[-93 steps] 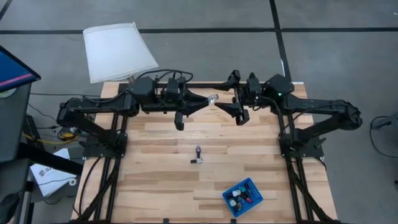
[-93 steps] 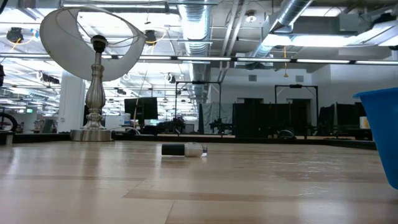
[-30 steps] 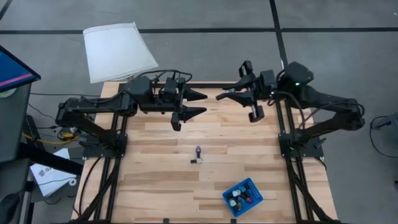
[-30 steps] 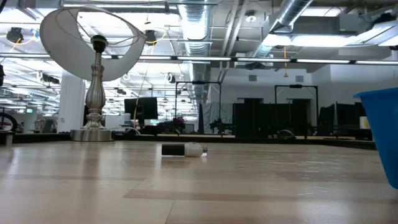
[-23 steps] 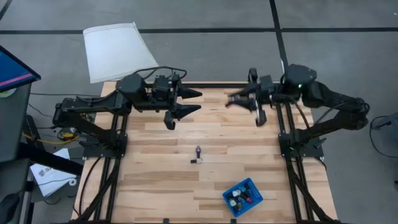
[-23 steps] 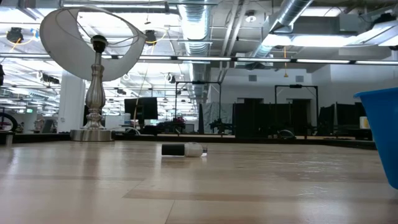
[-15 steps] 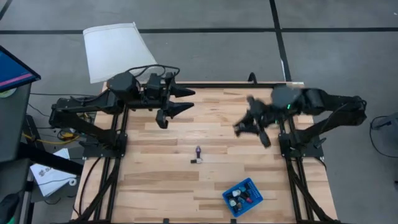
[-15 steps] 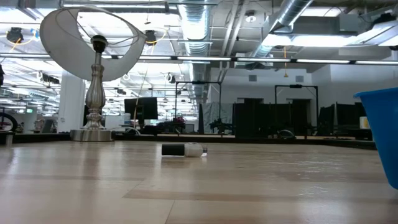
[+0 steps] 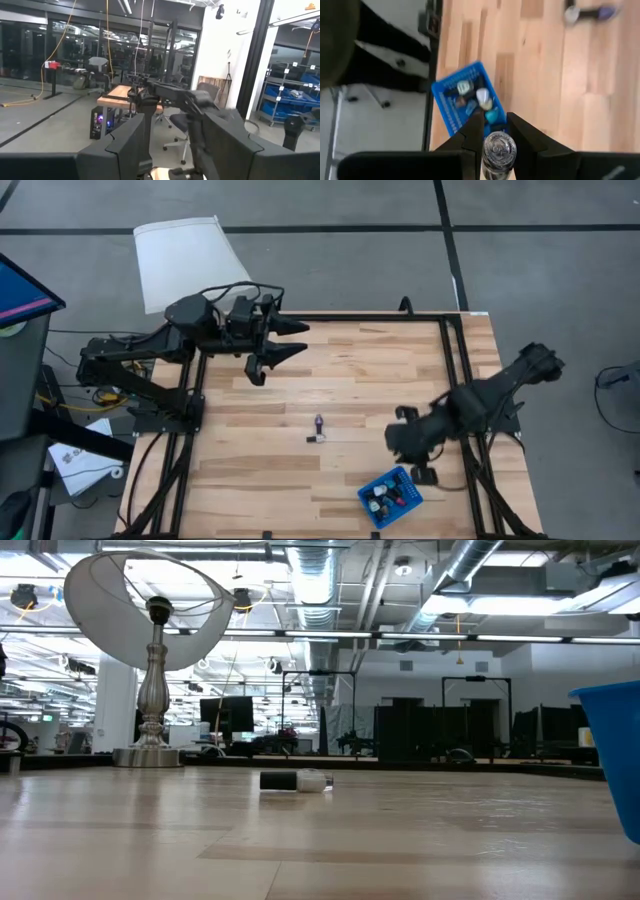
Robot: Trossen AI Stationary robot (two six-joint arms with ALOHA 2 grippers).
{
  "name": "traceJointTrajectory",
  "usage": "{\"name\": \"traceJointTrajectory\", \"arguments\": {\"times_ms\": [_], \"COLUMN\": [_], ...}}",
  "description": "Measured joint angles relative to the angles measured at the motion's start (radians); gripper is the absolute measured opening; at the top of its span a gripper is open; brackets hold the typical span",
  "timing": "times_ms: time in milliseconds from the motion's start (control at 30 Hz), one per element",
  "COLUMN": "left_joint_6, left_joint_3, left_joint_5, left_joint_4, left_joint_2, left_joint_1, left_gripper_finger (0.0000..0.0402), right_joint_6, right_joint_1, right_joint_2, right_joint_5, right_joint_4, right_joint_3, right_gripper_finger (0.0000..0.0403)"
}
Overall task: Pick & Place Nail Polish
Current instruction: Put the transparent nail polish into the blue bin
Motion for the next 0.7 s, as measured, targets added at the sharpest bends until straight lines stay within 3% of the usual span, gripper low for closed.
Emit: {"name": "traceJointTrajectory", "arguments": {"times_ms": [267, 700], "left_joint_6": [0.000, 0.028], "left_joint_3": [0.000, 0.000], "left_joint_5": [0.000, 0.008], "left_joint_4": [0.001, 0.000], "left_joint_2": [0.000, 0.000], "left_joint_1": [0.001, 0.001], "left_gripper_finger": [0.0197, 0.0193], "right_joint_6": [0.127, 0.494], "right_joint_1": [0.102, 0.219], "right_joint_2": [0.054, 0.055], "right_joint_5": [0.015, 0.043], "right_joint_4": [0.036, 0.485], "right_joint_3": [-0.029, -0.423], "right_gripper_finger": [0.0057, 0.0057]}}
